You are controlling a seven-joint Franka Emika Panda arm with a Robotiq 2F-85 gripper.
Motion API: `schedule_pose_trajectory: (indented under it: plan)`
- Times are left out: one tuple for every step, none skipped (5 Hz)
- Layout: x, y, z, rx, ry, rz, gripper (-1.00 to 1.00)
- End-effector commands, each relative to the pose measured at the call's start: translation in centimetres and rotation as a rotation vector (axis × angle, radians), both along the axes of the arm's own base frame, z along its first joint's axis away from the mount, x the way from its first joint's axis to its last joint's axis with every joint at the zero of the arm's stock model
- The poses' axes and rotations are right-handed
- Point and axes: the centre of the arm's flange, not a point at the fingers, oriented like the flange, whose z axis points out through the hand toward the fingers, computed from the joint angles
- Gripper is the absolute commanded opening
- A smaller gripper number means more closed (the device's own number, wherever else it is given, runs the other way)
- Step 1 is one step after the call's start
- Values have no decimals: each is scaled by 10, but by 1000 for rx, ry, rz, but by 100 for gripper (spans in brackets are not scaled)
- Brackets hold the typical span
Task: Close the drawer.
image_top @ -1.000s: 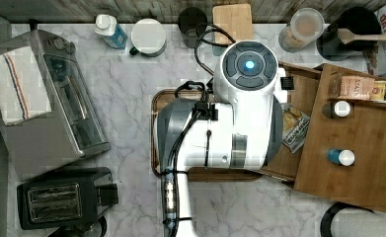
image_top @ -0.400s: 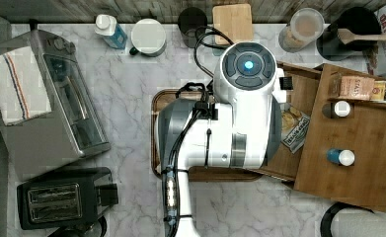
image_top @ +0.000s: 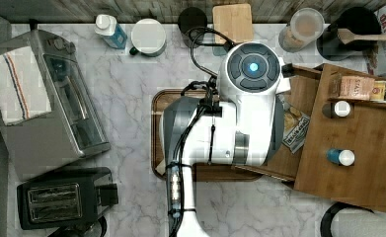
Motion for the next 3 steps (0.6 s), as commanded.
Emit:
schedule_pose_trajectory:
  plan:
    - [15,75,-35,9,-80,231,-100]
    - [22,87,-60,-45,-55,332,-100]
    - [26,82,-93,-108,1,403,-100]
